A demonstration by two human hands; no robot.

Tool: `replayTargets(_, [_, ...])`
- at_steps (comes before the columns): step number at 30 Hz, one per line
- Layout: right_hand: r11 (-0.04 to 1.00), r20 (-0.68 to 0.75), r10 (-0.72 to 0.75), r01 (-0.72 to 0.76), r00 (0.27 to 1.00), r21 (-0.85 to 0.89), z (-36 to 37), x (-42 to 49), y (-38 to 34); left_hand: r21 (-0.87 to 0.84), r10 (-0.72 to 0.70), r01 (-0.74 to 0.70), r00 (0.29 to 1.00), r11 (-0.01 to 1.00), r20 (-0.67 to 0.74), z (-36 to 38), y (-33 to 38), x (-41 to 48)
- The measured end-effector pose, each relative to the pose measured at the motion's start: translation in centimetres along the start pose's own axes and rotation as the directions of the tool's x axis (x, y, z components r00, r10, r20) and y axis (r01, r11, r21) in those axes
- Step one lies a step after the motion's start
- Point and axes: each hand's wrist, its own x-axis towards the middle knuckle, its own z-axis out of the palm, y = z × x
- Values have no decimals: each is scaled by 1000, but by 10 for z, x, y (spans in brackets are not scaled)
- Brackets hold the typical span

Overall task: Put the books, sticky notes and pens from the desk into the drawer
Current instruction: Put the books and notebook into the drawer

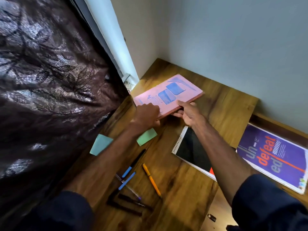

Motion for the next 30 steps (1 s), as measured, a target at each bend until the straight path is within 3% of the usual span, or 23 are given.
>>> replayTargets(3, [998, -45, -32, 34, 998, 49, -8, -11, 7, -299, -202, 134, 957, 945, -207, 16, -4, -21])
replayTargets(6, [989, -53, -78, 84, 996, 126, -28, -32, 14, -542, -405, 138, 816, 829, -412, 11, 9, -45])
replayTargets(8, [981, -49, -113, 120, 992, 155, -46, -49, 16, -644, -527, 174, 745, 745, -408, 5, 28, -59])
replayTargets(11, [960, -110, -151, 173, 982, 222, -76, -73, 15, -777, -604, 184, 741, 602, -293, 11, 63, -69])
replayTargets(14, [937, -176, -209, 248, 962, 246, -107, -103, 11, -833, -603, 142, 754, 535, -259, 14, 101, -68])
replayTargets(16, [924, -223, -229, 284, 948, 258, -130, -123, 10, -827, -564, 96, 774, 553, -287, 12, 127, -66])
replayTargets(23, [881, -368, -182, 318, 912, 351, -212, -182, 18, -745, -293, -116, 871, 657, -394, 11, 217, -73])
replayTargets(30, [818, -513, -119, 377, 850, 435, -292, -229, 32, -745, -71, -240, 931, 622, -359, 16, 298, -83])
